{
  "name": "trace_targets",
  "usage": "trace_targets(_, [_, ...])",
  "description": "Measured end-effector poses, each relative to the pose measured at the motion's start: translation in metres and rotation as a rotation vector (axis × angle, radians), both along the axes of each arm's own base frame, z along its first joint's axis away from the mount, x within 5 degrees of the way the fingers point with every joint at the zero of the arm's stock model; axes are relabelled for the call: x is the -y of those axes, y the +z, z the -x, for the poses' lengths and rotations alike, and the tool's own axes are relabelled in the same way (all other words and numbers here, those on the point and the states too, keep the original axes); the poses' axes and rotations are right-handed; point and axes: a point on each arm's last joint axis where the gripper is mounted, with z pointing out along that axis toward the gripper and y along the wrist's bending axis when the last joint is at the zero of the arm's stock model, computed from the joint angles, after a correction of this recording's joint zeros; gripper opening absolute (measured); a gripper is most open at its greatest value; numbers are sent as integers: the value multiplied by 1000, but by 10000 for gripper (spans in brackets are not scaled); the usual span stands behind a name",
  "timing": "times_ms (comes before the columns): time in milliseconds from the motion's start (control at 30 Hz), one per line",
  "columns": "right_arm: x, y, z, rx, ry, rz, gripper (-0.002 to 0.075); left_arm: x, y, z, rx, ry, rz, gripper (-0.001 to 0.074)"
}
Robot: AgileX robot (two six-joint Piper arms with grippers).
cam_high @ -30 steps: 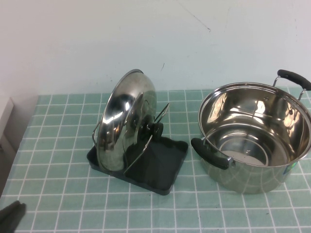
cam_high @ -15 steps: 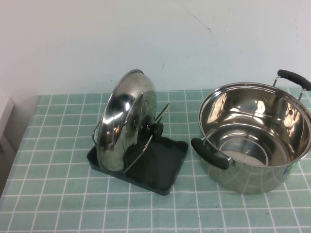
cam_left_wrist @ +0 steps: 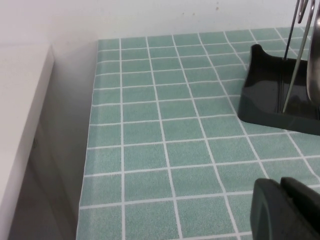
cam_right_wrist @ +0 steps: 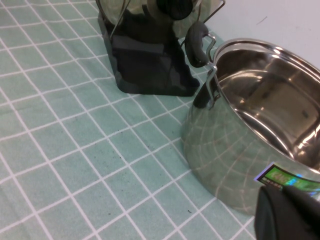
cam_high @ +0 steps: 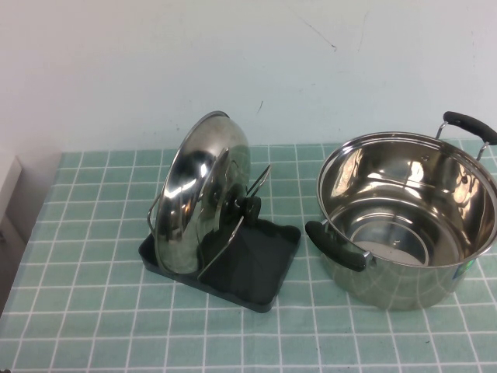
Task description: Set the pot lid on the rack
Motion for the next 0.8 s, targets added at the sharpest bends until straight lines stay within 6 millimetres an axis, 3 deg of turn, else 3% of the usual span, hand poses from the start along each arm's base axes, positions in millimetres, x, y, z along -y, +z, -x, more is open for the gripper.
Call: trace_targets(800, [0, 0, 0, 0, 0, 0, -1, -2, 0, 0, -6, 36, 54, -2])
